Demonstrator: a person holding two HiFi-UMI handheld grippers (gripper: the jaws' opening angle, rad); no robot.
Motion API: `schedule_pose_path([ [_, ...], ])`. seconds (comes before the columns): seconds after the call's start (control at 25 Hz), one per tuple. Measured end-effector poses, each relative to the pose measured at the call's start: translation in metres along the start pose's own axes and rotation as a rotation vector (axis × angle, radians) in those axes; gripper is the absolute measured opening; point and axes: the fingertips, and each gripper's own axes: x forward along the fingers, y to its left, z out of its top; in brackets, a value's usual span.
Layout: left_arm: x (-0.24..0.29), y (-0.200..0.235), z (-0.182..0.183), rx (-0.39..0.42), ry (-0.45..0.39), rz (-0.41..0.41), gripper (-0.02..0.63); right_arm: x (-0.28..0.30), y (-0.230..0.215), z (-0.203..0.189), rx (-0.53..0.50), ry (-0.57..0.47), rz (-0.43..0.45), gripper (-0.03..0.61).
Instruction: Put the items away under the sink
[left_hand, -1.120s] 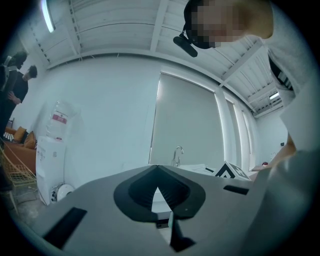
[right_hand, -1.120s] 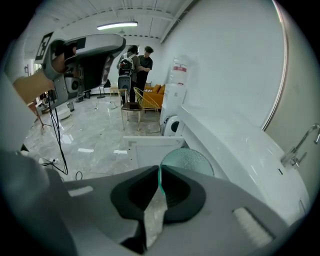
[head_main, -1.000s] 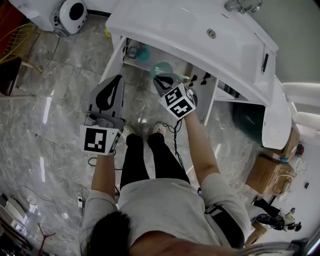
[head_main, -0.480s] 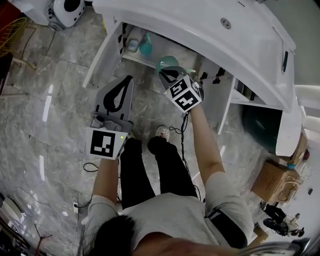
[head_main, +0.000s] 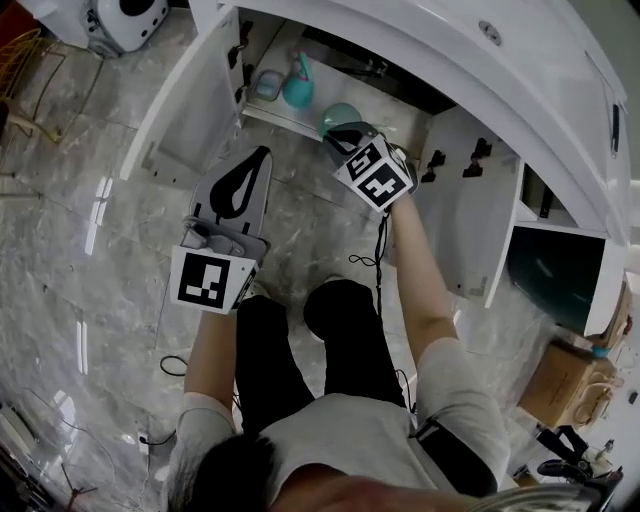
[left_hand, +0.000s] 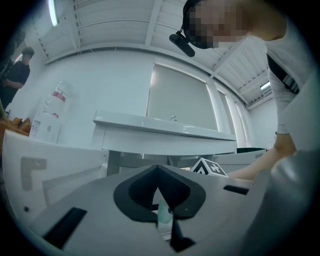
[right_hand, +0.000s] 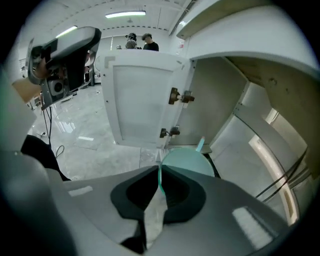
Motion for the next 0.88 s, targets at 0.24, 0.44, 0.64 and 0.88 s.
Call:
schedule_pose_path([
  [0.24, 0.017, 0.01, -0.072, 0.054, 0.001, -0.018, 0.006, 0.059, -0.022, -0.041, -0.025, -0.009, -0.03, 0.029],
  [0.44, 0.028, 0.015, -0.119, 0.079, -0.015, -0.037, 0.006, 0.103, -0.038, -0.071, -0.042, 0.0, -0.052, 0.029],
  [0.64, 0.039, 0.016, -0.139, 0.07, -0.065, -0.077, 0.006, 0.127, -0.048, -0.084, -0.052, 0.002, -0.047, 0.029],
  [0.88, 0.046, 0.022, -0.144, 0.066, -0.077, -0.058, 0.006, 0.139, -0.062, -0.086, -0.055, -0.002, -0.026, 0.029],
])
